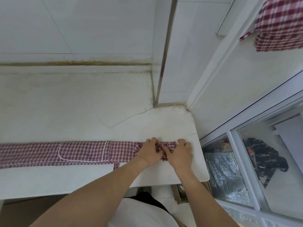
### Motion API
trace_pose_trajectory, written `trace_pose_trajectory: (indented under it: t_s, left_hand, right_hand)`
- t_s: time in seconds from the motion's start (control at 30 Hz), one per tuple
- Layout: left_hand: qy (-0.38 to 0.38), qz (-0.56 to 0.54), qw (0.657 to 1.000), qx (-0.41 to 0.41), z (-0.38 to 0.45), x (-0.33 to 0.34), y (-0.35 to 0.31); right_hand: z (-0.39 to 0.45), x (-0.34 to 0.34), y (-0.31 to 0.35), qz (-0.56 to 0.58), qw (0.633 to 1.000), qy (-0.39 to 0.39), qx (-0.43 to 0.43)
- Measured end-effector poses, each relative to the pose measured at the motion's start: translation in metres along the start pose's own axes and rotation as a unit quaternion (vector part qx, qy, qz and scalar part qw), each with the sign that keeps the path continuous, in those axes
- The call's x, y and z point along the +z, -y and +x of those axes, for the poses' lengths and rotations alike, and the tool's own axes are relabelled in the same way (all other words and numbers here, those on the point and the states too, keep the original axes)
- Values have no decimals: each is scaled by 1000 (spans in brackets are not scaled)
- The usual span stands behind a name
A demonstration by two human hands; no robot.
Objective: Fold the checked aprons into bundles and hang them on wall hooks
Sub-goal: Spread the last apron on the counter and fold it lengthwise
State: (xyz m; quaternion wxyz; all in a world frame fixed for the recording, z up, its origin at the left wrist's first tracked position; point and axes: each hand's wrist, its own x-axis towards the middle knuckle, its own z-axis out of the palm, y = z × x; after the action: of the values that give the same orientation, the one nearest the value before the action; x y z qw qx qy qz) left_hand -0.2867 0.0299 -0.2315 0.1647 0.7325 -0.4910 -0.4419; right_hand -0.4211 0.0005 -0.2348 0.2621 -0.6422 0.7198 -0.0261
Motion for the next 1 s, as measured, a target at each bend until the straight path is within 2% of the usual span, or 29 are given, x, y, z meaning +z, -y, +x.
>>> trace_pose_trajectory:
  t_s: [0.07, 0.17, 0.23, 0.37, 0.53, 0.63, 0.73, 0.8, 0.87, 0.93, 1.0]
  left_hand:
    - [-53, -42, 998, -1, -5, -4, 2]
    - [-221, -28, 975, 15, -17, -16, 10]
    - [-238, -4, 971, 27, -18, -23, 20]
    - [-76, -27, 996, -37, -12, -30, 27]
    - [52, -132, 985, -101, -8, -54, 24]
    - [122, -261, 946, -148, -4, -65, 28]
    - [150, -422, 875, -184, -10, -85, 24]
    - [184, -450, 855, -182, -13, -99, 29]
    - [199, -424, 864, -184, -17, -111, 39]
    - [145, -316, 920, -182, -19, -124, 50]
    - [50, -168, 971, -161, -22, -134, 58]
  right_hand:
    - [3, 1, 2, 57, 998, 19, 20]
    - [9, 2, 8, 80, 996, 26, 35]
    - [11, 4, 11, 61, 997, 34, 28]
    - [8, 5, 20, 44, 998, 32, 28]
    - [-4, -10, 44, 62, 997, 38, 19]
    - [-14, -19, 69, 126, 991, 50, 0]
    - [-29, -14, 99, 155, 985, 70, -21]
    - [-38, -5, 114, 152, 985, 79, -27]
    - [-44, 5, 125, 137, 987, 82, -29]
    - [-48, 15, 135, 122, 989, 82, -33]
    - [-54, 21, 143, 111, 990, 75, -34]
